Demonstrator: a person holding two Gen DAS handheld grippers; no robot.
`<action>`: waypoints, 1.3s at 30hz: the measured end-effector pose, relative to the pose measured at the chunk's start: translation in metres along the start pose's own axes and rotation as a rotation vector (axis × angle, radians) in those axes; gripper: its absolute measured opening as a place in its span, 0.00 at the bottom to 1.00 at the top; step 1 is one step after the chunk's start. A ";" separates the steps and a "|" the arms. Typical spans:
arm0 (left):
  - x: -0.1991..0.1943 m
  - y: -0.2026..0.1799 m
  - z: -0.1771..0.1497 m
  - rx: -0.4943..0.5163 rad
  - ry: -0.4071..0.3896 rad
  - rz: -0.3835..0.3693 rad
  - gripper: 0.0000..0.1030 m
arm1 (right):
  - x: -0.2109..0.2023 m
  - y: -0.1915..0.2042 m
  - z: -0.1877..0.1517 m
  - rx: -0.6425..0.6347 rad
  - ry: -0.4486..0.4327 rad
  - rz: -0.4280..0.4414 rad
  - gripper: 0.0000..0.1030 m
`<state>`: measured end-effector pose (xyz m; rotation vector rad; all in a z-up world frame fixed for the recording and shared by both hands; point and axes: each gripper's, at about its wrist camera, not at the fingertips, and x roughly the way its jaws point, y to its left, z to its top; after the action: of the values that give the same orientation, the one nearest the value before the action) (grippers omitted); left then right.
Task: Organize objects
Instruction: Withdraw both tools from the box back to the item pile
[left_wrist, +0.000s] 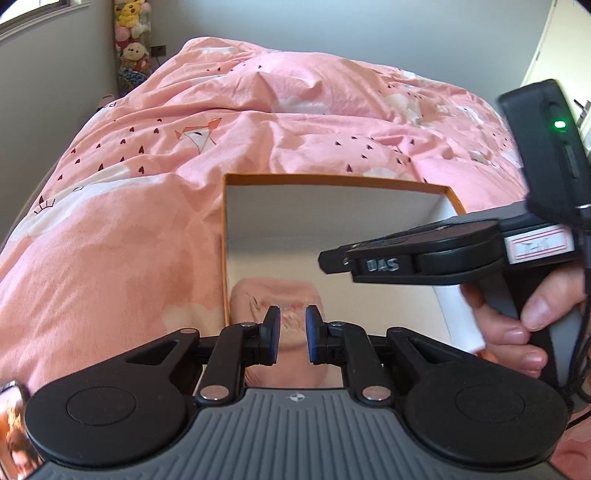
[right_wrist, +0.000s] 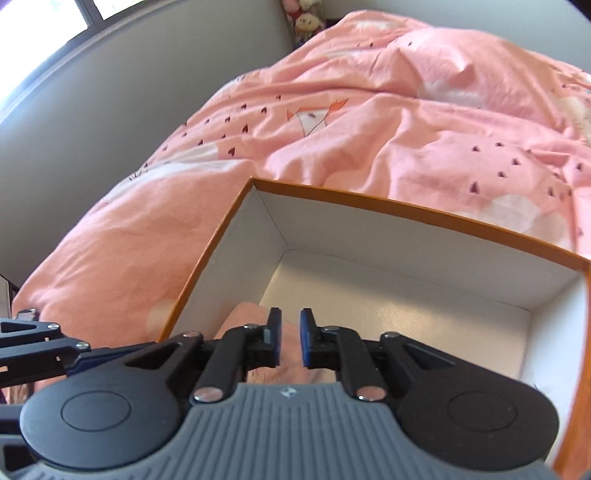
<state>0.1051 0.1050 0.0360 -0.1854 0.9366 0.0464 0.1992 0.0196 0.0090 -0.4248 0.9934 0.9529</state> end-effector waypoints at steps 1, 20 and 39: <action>-0.004 -0.003 -0.004 -0.002 0.007 -0.005 0.15 | -0.011 0.000 -0.006 0.012 -0.014 -0.006 0.18; 0.021 -0.027 -0.075 0.010 0.155 -0.020 0.42 | -0.072 -0.005 -0.139 0.155 -0.030 -0.096 0.44; 0.068 -0.023 -0.081 -0.092 0.357 -0.091 0.66 | -0.042 -0.032 -0.160 0.335 0.111 -0.060 0.45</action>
<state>0.0834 0.0648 -0.0620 -0.3283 1.2813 -0.0292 0.1350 -0.1286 -0.0405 -0.2265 1.2105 0.6971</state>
